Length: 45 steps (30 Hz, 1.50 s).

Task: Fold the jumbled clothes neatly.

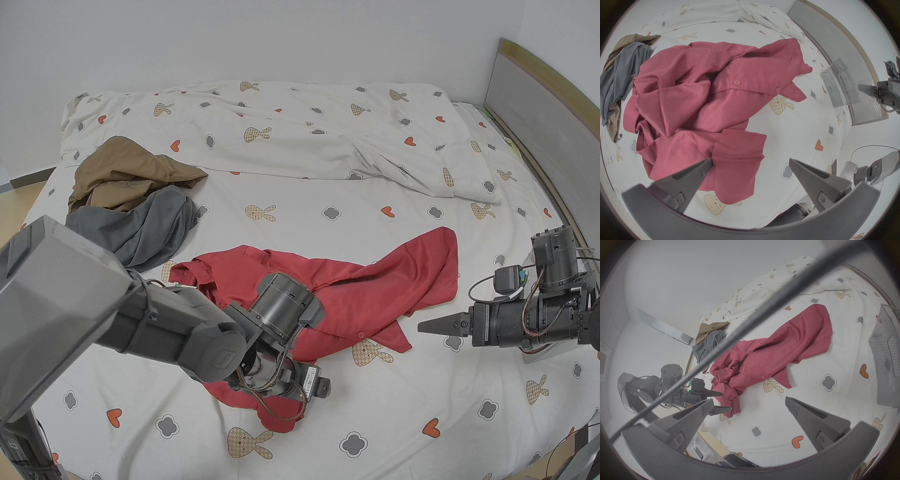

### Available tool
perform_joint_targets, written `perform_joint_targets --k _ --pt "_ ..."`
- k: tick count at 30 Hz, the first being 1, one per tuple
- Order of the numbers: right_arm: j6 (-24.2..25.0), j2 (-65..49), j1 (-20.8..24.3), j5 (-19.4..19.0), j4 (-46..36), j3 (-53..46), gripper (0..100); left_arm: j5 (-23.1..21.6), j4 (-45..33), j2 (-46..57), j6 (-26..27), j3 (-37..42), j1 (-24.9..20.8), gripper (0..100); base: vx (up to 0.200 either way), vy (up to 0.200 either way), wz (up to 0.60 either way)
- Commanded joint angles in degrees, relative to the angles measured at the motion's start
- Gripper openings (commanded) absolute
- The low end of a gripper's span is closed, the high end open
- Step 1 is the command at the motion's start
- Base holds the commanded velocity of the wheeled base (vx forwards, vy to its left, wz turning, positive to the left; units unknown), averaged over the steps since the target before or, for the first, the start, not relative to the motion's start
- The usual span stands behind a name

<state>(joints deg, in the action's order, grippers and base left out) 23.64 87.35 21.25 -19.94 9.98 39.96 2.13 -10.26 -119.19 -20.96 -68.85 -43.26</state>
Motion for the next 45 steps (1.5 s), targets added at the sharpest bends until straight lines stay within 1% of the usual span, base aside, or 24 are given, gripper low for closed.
perform_joint_targets --k 1,4,5,6,16,19,20,23,26,27,30,35,39,42,45 --pt "0.0 -0.1 0.0 0.0 0.0 -0.1 100 0.0 1.2 -2.7 0.1 -0.1 -0.1 100 0.0 0.0 0.0" --pt "0.0 -0.2 0.0 0.0 0.0 -0.1 100 0.0 2.0 -3.5 0.6 -0.3 0.3 100 0.0 0.0 0.0" --pt "0.0 -0.2 0.0 0.0 0.0 -0.1 100 0.0 2.2 -3.8 1.8 -0.2 0.9 100 0.0 0.0 0.0" --pt "0.0 -0.2 0.0 -0.1 0.0 -0.1 100 0.0 2.3 -3.9 2.2 -0.2 1.2 0 0.0 0.0 0.0" --pt "-0.2 0.2 -0.2 0.0 0.0 -0.6 100 0.0 4.1 -2.4 2.4 1.9 5.0 0 0.0 0.0 0.0" --pt "-0.2 2.3 -0.7 0.0 0.0 -0.3 100 -0.1 5.3 3.0 1.8 5.4 6.0 0 0.0 0.0 0.0" --pt "-0.2 2.3 -0.7 0.0 0.0 -0.3 100 -0.1 5.3 3.0 1.8 5.4 6.0 0 0.0 0.0 0.0" --pt "-0.2 8.3 -0.8 0.0 0.2 1.0 100 -0.2 5.6 12.0 0.2 8.9 7.1 0 0.0 0.0 0.0" --pt "-0.3 14.0 -1.1 0.0 0.8 2.9 100 -0.3 5.5 17.8 -0.8 9.7 7.4 0 0.0 0.0 0.0" --pt "-0.3 18.1 -1.3 0.0 2.4 3.9 100 -0.3 5.3 21.5 -1.2 10.1 7.6 0 0.0 0.0 0.0" --pt "-1.0 25.6 -1.1 0.3 7.8 5.0 100 -0.4 5.1 27.7 -1.6 10.8 7.6 0 0.0 0.0 0.0" --pt "-2.5 33.2 -0.7 2.6 17.6 5.7 100 -0.5 5.1 35.3 -1.8 13.6 7.6 0 0.0 0.0 0.0" --pt "-2.5 35.2 -1.1 2.9 18.7 7.5 100 -0.6 5.2 38.5 -2.5 15.2 7.5 0 0.0 0.0 0.0" --pt "-2.5 35.4 -1.5 2.9 18.7 8.4 100 -2.3 5.2 39.5 -2.9 15.8 7.5 0 0.0 0.0 0.0" --pt "-2.5 35.3 -1.4 2.9 18.8 8.6 100 -3.0 5.2 39.6 -2.8 15.7 7.5 0 0.0 0.0 0.0"
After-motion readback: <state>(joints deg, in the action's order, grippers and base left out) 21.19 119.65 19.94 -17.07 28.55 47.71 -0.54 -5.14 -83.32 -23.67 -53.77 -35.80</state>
